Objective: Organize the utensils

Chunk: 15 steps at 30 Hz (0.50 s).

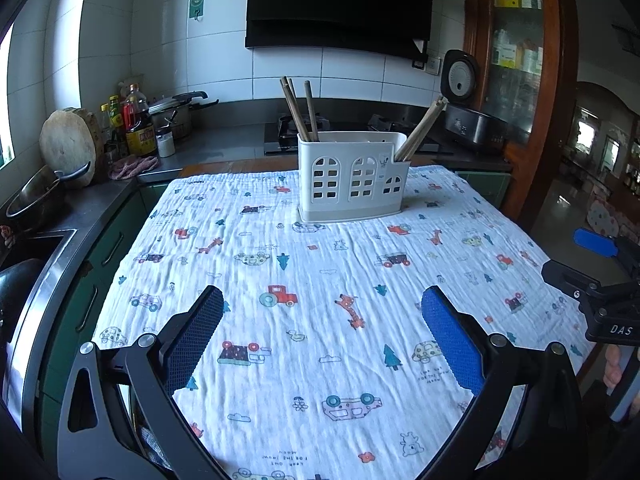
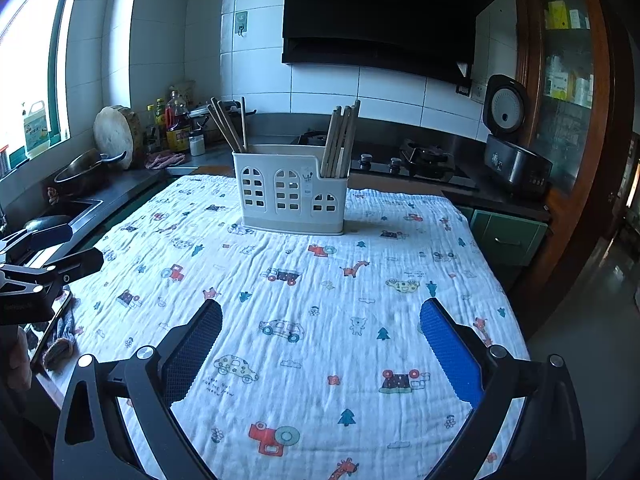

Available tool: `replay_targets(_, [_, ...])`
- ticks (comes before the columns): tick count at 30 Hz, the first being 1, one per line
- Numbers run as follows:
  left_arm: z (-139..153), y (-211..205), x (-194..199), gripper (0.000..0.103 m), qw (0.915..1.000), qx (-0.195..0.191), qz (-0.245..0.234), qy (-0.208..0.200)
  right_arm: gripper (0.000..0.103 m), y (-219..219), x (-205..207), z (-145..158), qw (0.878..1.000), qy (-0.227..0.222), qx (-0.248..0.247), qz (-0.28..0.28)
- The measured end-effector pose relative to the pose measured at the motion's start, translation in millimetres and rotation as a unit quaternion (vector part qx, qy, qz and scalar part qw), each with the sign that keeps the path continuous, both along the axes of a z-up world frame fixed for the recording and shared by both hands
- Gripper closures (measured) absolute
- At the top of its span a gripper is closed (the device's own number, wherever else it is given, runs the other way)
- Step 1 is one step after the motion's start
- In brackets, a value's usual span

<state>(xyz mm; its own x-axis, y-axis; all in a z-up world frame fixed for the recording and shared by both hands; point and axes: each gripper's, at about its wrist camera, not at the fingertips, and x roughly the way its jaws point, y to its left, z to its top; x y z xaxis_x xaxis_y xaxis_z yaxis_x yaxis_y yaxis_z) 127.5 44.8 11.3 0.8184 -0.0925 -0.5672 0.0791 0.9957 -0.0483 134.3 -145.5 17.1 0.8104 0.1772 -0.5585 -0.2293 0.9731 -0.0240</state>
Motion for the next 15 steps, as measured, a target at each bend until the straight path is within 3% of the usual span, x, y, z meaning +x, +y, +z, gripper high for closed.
replay_targets(15, [-1.3,-4.1,-2.7,0.005,1.0000,0.002,-0.008,0.002,0.007,3.1,-0.6,-0.3,1.000,0.001,0.000,0.003])
